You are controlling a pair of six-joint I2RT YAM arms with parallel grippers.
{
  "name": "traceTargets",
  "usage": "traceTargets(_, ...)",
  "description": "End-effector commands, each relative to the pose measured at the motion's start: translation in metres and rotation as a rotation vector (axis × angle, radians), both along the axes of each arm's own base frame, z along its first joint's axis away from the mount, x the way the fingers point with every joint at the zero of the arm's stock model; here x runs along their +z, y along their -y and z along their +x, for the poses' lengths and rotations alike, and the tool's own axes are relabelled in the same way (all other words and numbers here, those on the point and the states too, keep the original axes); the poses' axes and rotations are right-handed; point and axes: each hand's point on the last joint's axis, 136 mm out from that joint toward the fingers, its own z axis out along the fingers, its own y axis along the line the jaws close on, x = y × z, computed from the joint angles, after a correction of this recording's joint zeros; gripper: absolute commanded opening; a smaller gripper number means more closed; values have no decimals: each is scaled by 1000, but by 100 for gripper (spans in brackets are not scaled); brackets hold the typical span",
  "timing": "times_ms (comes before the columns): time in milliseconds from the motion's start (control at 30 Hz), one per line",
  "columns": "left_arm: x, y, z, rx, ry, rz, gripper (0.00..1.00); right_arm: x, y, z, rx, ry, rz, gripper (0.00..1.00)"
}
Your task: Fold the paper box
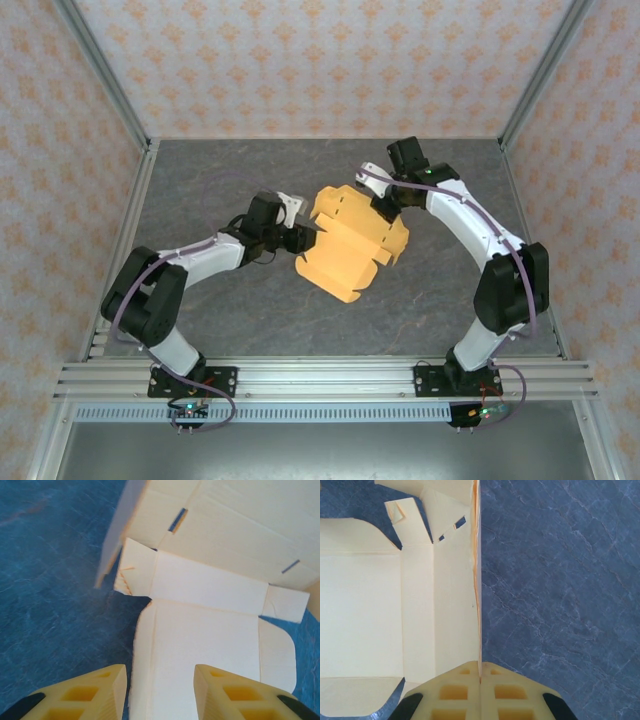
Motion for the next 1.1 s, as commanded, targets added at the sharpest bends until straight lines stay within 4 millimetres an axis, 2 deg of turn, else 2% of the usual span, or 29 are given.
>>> traceTargets(0, 18, 24, 4, -159, 94, -18, 40, 1, -4, -5, 7, -45, 19, 0)
traceTargets(100, 15, 35, 4, -208, 100, 24, 40, -1, -5, -5, 7, -53, 17, 0)
traceTargets(233, 12, 41, 19, -197, 107, 72, 41, 0, -5, -5, 8, -56, 19, 0)
traceTargets(467, 6, 31, 36, -162, 121, 173, 44, 3, -3, -5, 5, -53, 13, 0)
traceTargets(667, -10, 24, 41, -153, 86, 218, 45, 4, -3, -5, 7, -49, 14, 0)
traceTargets(1067, -22, 5, 54, -76, 63, 269, 48, 3, -3, -4, 1, -53, 12, 0)
